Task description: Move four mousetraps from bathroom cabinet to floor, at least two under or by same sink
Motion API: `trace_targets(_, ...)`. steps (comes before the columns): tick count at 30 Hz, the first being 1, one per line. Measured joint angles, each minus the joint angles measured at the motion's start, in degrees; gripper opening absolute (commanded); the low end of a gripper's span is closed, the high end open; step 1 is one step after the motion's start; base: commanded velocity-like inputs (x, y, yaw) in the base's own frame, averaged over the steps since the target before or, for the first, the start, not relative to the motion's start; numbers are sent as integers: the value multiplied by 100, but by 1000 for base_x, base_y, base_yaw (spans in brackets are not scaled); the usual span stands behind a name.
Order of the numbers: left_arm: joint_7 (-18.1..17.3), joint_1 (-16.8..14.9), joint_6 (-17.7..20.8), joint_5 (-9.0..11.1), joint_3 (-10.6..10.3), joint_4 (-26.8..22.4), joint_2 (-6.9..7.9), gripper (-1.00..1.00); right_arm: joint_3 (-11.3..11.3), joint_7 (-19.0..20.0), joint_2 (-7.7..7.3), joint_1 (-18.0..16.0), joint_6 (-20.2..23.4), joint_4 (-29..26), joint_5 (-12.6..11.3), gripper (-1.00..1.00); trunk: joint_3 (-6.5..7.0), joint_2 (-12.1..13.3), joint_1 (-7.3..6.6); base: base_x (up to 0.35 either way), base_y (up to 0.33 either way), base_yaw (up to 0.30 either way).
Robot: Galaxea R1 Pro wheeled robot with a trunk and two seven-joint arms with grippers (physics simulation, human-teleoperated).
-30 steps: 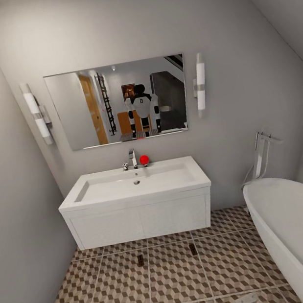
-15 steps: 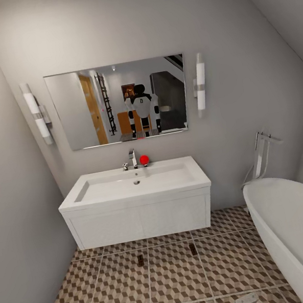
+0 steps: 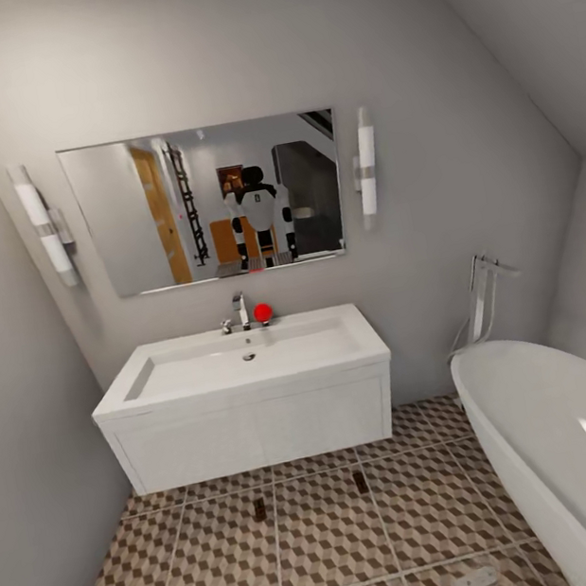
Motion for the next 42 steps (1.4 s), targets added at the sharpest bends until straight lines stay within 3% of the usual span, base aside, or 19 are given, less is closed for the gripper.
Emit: trace_targets(42,9,0,9,0,0,0,3,100,-4,0,0,0,0,0,0,100,0,0,0,0,0,-268)
